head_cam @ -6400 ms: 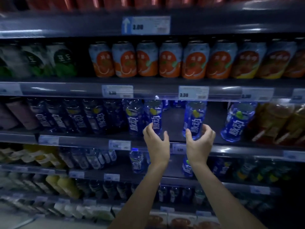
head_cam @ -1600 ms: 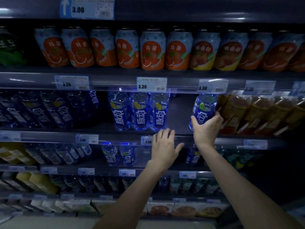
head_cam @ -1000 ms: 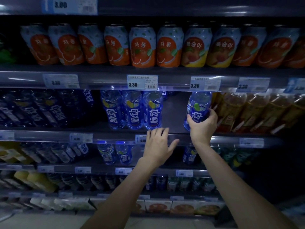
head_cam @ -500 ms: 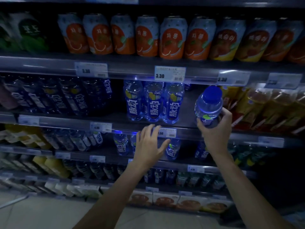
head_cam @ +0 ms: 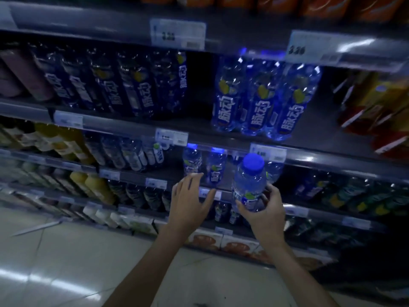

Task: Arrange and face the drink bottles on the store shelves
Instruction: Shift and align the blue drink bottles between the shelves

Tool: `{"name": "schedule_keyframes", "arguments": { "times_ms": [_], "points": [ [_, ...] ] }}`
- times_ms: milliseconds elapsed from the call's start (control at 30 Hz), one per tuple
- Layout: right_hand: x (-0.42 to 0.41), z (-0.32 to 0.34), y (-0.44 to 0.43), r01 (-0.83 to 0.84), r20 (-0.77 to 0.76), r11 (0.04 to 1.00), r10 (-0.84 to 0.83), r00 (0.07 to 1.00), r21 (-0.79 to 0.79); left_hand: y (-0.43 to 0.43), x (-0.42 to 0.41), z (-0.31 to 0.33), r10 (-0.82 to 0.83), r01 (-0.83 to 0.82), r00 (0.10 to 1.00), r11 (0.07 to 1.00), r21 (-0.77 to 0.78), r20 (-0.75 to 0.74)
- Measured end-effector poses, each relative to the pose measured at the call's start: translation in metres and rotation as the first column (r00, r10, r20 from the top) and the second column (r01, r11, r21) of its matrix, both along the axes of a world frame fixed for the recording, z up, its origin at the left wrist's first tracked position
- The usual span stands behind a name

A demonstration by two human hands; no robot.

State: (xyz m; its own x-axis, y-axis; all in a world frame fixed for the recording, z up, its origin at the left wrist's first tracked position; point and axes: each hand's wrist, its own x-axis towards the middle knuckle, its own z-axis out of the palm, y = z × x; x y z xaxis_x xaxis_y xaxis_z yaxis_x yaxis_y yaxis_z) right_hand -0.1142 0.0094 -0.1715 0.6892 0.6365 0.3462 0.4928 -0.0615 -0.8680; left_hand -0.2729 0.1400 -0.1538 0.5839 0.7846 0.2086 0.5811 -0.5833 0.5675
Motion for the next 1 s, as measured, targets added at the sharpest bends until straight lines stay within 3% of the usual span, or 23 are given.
{"name": "schedule_keyframes", "arguments": {
  "times_ms": [400, 667, 1000],
  "points": [
    [0.008, -0.103, 0.06, 0.176, -0.089, 0.979, -0.185, 0.979, -0.102, 0.038, 0.006, -0.108, 0.002, 0.002, 0.994, 0.999, -0.034, 0.112],
    [0.049, -0.126, 0.105, 0.297, -0.078, 0.955, -0.297, 0.952, -0.01, 0.081, 0.028, -0.14, 0.114, -0.095, 0.944, 0.993, -0.074, 0.311],
    [0.067, -0.156, 0.135, 0.345, -0.028, 0.938, -0.345, 0.938, 0.005, 0.12, 0.048, -0.158, 0.177, -0.124, 0.908, 0.979, -0.16, 0.381]
  ]
}}
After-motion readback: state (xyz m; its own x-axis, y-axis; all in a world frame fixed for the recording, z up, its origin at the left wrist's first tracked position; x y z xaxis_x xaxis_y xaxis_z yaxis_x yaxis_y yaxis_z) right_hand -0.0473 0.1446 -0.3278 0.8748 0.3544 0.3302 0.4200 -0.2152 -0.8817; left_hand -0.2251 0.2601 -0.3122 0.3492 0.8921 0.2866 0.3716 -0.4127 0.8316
